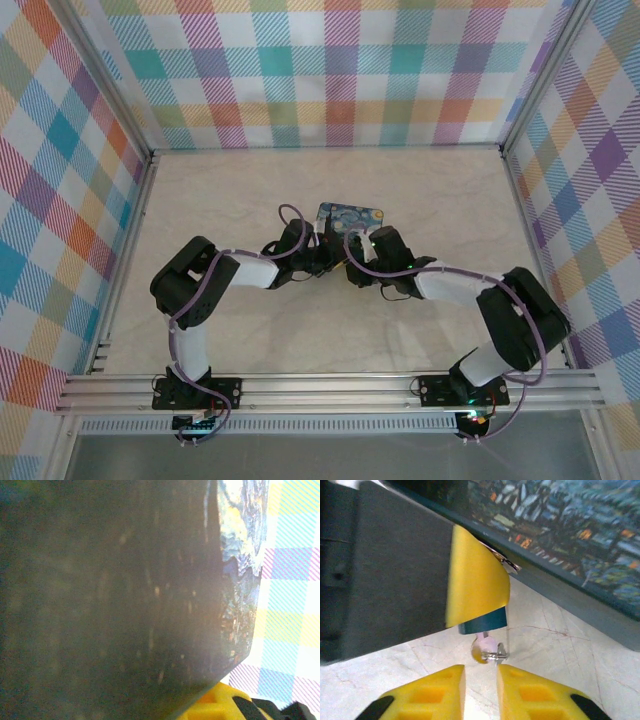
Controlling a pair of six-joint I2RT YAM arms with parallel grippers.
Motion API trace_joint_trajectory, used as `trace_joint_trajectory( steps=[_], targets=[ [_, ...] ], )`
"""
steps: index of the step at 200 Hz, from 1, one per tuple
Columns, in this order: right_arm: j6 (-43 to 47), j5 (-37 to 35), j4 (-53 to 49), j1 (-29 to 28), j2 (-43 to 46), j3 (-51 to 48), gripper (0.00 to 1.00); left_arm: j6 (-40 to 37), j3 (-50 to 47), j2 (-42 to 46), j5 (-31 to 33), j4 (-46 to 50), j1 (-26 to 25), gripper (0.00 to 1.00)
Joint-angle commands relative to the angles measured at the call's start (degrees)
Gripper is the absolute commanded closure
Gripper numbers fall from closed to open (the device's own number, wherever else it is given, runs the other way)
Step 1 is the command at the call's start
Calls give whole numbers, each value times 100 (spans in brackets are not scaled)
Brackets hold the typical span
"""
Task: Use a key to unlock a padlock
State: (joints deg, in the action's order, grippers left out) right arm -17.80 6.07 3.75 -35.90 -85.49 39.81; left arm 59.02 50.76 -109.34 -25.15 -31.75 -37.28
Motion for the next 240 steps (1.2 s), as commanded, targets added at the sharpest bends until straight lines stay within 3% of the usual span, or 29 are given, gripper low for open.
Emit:
trace_joint_trajectory(
  steps=[1,32,66,159,182,201,212,240],
  targets=[
    [101,-1,-207,30,344,-165,73,171,-86,-149,-296,366,54,100],
    [147,139,-279,31,405,-103,62,153,-84,-131,-306,390,63,100],
    [207,360,-304,30,30,188,58,160,-26,-123,-346,430,63,100],
    [330,274,-290,32,-555,638,62,159,2,-77,-411,462,63,100],
    [363,279,-287,38,-592,669,69,154,-7,-77,-404,452,63,100],
    [417,362,-287,37,-643,680,92,162,-21,-79,-404,450,63,100],
    [438,386,-268,34,-649,658,100,161,-39,-62,-386,452,70,100],
    [495,413,-273,35,-721,631,100,151,-63,-52,-351,509,74,100]
  ],
)
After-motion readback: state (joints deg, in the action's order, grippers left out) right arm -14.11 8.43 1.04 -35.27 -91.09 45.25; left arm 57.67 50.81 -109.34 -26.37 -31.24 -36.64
